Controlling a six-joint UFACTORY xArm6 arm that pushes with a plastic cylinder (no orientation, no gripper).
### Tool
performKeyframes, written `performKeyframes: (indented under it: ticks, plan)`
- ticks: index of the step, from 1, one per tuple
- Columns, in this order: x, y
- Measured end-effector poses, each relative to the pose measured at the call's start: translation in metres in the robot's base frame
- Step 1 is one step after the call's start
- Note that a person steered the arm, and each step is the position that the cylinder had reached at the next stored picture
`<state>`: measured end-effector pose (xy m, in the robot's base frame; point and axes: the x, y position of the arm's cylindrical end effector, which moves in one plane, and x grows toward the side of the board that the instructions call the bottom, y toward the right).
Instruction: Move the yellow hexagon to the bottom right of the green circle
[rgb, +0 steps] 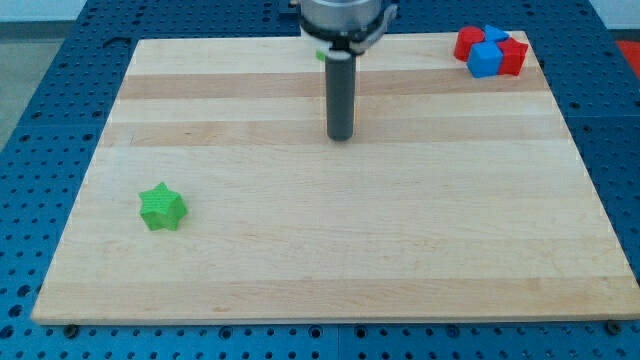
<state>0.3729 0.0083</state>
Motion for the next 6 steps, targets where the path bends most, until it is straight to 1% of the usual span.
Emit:
performKeyframes:
  ticks: [1,2,3,4,5,6]
  plan:
    - [-0.034,0.000]
    - [-0.034,0.000]
    - [-0.035,-0.017]
    - [-0.072,-0.016]
    - [-0.087,0.011]
    - [-0.085,0.014]
